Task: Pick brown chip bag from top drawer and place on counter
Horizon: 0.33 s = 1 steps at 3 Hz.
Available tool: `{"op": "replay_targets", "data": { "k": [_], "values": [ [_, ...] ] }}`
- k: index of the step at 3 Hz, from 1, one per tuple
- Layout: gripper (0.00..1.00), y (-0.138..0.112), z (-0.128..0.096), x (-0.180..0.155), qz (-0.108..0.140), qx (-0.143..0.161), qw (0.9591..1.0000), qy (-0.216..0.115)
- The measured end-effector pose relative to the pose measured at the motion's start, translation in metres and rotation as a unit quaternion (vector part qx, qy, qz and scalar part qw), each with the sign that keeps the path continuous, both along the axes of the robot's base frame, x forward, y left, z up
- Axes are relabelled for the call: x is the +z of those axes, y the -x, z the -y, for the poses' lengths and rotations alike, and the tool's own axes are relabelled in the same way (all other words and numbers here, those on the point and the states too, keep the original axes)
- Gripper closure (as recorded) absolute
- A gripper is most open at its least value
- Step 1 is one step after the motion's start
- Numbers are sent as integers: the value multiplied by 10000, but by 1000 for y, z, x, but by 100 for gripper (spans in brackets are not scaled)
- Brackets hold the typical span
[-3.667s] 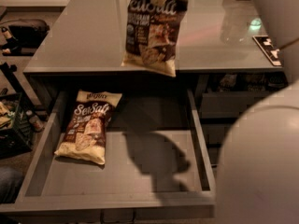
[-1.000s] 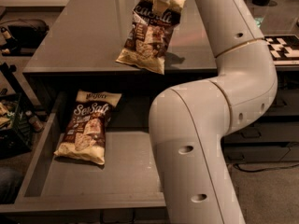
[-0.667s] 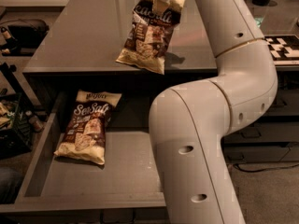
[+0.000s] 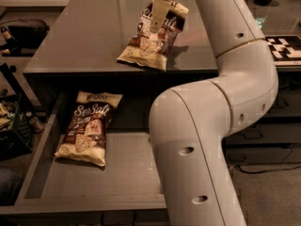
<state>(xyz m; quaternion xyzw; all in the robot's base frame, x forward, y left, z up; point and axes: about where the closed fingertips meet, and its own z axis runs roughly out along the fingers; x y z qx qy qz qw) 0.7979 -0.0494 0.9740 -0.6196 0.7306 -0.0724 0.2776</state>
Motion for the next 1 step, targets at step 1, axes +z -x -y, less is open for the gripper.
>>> {"op": "replay_targets", "data": {
  "k": [1],
  "values": [
    [0, 0, 0, 0, 0, 0, 10000, 0]
  ]
}}
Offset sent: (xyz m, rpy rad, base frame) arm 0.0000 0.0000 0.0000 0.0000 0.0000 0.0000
